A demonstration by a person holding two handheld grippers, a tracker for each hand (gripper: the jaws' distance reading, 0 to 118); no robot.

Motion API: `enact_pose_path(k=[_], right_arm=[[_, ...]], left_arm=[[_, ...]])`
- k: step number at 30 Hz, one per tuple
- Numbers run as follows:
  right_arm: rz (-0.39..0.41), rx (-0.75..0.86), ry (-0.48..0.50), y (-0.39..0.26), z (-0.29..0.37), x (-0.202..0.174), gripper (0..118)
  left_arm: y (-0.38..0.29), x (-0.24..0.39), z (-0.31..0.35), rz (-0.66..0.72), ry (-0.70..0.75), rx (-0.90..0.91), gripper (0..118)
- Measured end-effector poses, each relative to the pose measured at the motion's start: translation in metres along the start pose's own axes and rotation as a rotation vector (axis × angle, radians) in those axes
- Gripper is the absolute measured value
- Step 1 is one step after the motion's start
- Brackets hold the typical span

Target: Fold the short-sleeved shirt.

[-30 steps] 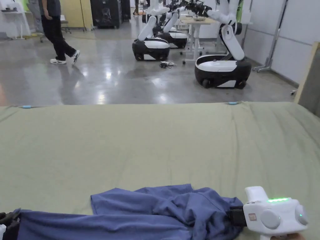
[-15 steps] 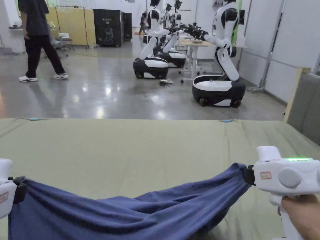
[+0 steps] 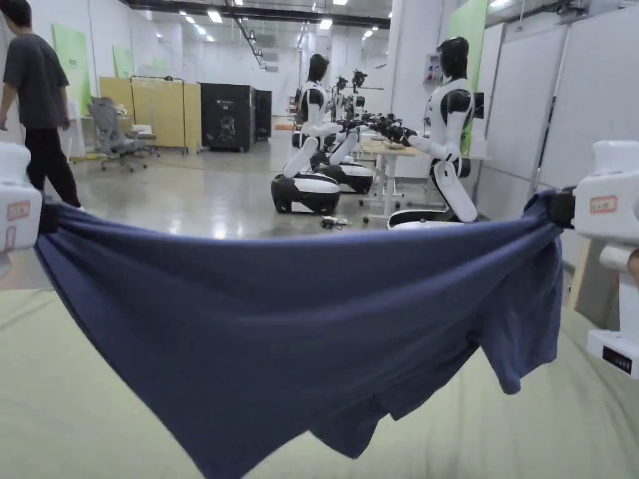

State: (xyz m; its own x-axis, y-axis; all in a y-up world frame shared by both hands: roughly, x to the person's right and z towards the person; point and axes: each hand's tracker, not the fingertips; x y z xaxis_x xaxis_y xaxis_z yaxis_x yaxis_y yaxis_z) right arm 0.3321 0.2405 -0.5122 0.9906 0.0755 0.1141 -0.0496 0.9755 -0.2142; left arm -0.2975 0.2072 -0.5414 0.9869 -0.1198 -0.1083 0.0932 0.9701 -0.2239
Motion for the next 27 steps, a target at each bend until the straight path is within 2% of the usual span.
enact_pose_path(k=[5,8,17,19,22,27], right_arm=[[0.026,0.027,-0.03,0.029,-0.016,0.0,10],[0.024,0.026,-0.04,0.022,-0.035,0.001,10],[-0.017,-0.072,-0.05,-0.09,-0.089,-0.002,10],[-0.041,-0.115,-0.028,-0.104,-0.09,0.004,10],[-0.033,-0.124,-0.027,-0.121,-0.073,0.008,10],[-0.01,-0.184,0.008,-0.163,-0.013,0.023,10]], left_arm=[[0.046,0.016,-0.033,-0.063,0.025,0.026,0],[0.046,0.029,-0.049,-0.068,0.031,0.022,0],[-0.068,0.047,-0.109,-0.02,0.003,-0.155,0],[-0.084,0.045,-0.105,-0.013,-0.004,-0.169,0],[-0.101,0.043,-0.082,0.006,-0.035,-0.18,0],[-0.148,0.039,-0.008,-0.014,-0.096,-0.217,0]])
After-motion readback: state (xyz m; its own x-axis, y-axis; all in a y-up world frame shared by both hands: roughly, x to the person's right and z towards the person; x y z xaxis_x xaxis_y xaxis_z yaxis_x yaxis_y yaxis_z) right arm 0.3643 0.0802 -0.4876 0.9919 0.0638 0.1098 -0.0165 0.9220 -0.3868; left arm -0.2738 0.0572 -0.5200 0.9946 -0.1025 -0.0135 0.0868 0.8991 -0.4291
